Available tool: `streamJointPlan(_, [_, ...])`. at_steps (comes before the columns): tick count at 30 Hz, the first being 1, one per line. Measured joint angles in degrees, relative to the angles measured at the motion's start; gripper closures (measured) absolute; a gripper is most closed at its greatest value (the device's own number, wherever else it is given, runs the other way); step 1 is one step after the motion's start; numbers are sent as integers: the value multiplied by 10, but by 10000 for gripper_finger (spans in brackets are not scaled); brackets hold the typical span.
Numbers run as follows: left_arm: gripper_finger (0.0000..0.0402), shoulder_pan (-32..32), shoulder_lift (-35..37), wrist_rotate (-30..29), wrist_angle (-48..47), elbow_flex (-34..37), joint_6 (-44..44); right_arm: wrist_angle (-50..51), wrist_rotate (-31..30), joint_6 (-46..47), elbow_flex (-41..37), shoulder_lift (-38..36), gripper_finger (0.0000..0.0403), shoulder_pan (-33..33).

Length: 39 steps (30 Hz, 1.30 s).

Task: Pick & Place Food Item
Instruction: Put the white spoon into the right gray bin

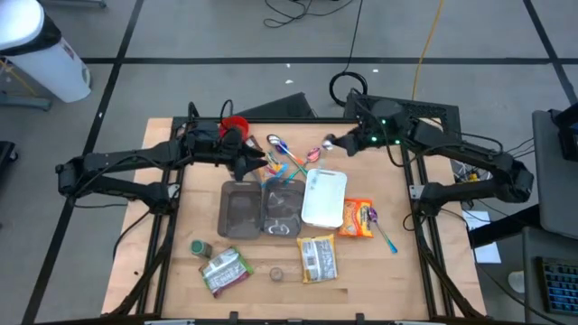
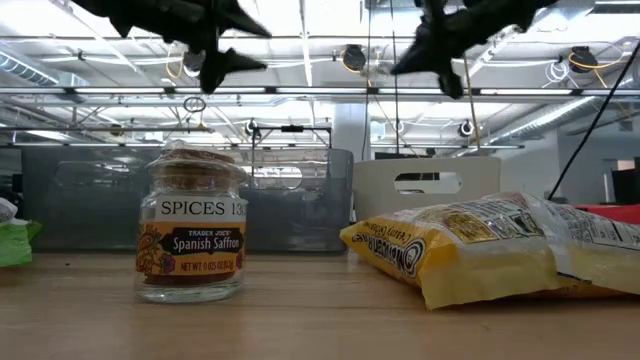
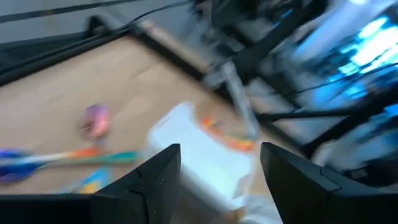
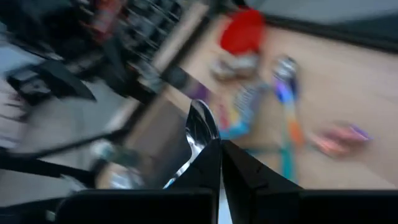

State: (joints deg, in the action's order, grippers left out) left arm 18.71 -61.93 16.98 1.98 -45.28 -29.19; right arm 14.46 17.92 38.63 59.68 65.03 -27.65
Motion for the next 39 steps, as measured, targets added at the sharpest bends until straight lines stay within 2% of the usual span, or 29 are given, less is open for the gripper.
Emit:
streamJointPlan(4, [169,0,-7,75,102,0,-56,-95,1,27,0,36,402,35])
streamJointPlan(7, [169,0,-16,88,150,0,-89,-151,2,41,0,69,402,60])
streamJointPlan(11, [169,16,-43,111,147,0,-138,-231,1,58,-1,111,403,90])
streamJointPlan(16, [169,31,-95,148,146,0,-181,-279,0,72,-1,148,403,110])
streamJointPlan(23, [169,30,-135,150,161,0,-188,-278,-29,77,-1,168,403,128])
streamJointPlan(39, [170,30,-136,104,176,0,-163,-327,-32,98,0,187,403,132])
